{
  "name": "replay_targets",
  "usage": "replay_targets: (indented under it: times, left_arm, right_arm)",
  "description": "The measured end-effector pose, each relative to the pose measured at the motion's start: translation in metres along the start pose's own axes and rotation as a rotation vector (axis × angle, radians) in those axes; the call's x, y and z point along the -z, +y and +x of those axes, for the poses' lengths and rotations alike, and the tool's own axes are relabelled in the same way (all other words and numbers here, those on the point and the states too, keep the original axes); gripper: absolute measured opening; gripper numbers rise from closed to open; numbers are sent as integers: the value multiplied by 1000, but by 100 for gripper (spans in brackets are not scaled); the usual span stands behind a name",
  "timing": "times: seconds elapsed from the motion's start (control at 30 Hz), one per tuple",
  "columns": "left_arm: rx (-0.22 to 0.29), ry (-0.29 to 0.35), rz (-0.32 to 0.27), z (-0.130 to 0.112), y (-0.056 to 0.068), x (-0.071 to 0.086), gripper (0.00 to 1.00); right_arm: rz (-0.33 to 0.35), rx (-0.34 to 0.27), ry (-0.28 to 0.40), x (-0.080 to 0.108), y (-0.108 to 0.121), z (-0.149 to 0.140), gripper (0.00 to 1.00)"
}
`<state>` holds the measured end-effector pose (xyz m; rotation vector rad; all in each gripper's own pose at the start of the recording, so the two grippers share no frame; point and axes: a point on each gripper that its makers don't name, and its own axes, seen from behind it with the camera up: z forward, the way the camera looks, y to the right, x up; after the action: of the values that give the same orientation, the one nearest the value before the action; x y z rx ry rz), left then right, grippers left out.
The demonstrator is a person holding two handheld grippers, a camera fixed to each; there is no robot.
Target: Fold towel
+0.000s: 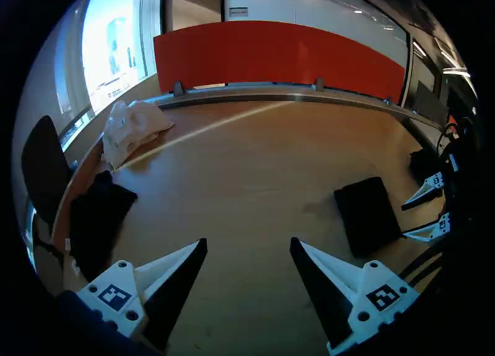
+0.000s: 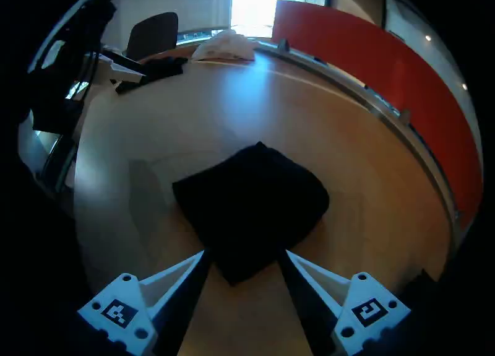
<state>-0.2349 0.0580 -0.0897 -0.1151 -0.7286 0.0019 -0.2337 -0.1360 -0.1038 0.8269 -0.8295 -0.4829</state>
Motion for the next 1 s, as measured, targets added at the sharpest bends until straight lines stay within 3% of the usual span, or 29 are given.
replay_targets:
  times: [0.4, 0.77, 0.87, 1.0]
  left_arm:
    - [0, -1, -1, 0, 0, -1, 100]
    - [-1, -4, -4, -2, 1, -2, 100]
    - [0, -4, -4, -2, 1, -2, 100]
    - [-1, -4, -3, -2, 1, -2, 100]
  right_arm:
    - [5, -10, -45, -6, -3, -26, 81]
    - [-5, -7, -55, -9, -2, -31, 73]
    - [-7, -5, -59, -8, -1, -32, 68]
    - [-10, -12, -67, -8, -1, -35, 55]
